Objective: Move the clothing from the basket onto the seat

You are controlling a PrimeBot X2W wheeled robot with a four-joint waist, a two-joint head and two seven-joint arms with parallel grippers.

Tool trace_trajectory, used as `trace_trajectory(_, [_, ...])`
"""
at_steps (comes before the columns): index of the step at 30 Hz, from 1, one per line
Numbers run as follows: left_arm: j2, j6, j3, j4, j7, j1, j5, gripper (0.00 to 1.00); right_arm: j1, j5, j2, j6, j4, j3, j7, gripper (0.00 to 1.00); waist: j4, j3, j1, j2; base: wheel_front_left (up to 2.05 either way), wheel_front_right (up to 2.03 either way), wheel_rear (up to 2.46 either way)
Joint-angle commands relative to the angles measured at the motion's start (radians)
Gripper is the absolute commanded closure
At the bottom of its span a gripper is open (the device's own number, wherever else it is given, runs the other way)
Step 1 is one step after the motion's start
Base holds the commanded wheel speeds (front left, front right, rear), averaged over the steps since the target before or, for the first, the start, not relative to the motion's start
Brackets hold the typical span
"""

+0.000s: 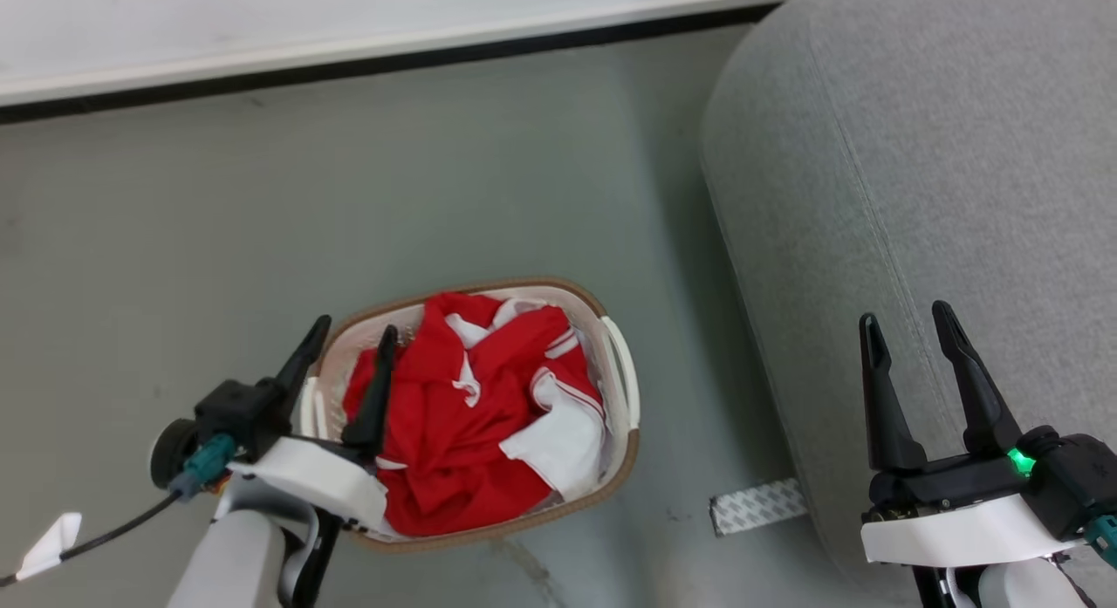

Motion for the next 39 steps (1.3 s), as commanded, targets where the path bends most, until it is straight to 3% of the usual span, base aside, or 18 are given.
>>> trace_trajectory(1, [0.022,0.002,-0.021,0.024,0.000,-0.029,-0.013,0.00,-0.018,0.011,-0.003,-0.002,-0.011,0.005,0.000,0.00,-0.045,0.051,-0.0002,0.0000,0.00,0.00,0.00])
trace_trajectory(7, [0.071,0.002,-0.089,0.130,0.012,-0.094,-0.052,0.00,-0.034,0.032,-0.003,-0.002,-0.031,0.026,0.000,0.00,-0.088,0.108,-0.0002,0.0000,0.00,0.00,0.00])
trace_trajectory(21, [0.158,0.002,-0.312,0.401,0.256,-0.310,-0.180,0.00,-0.067,0.091,-0.003,-0.002,-0.099,0.046,0.000,0.00,-0.175,0.240,-0.0002,0.0000,0.00,0.00,0.00])
trace_trajectory(29, [0.223,0.002,-0.392,0.545,0.332,-0.420,-0.178,0.00,-0.078,0.145,-0.003,-0.002,-0.115,0.070,0.000,0.00,-0.241,0.312,-0.0002,0.0000,0.00,0.00,0.00])
trace_trajectory(39, [0.233,0.002,-0.513,0.650,0.392,-0.515,-0.196,0.00,-0.060,0.185,-0.002,-0.002,-0.138,0.064,0.000,0.00,-0.268,0.380,-0.0002,0.0000,0.00,0.00,0.00])
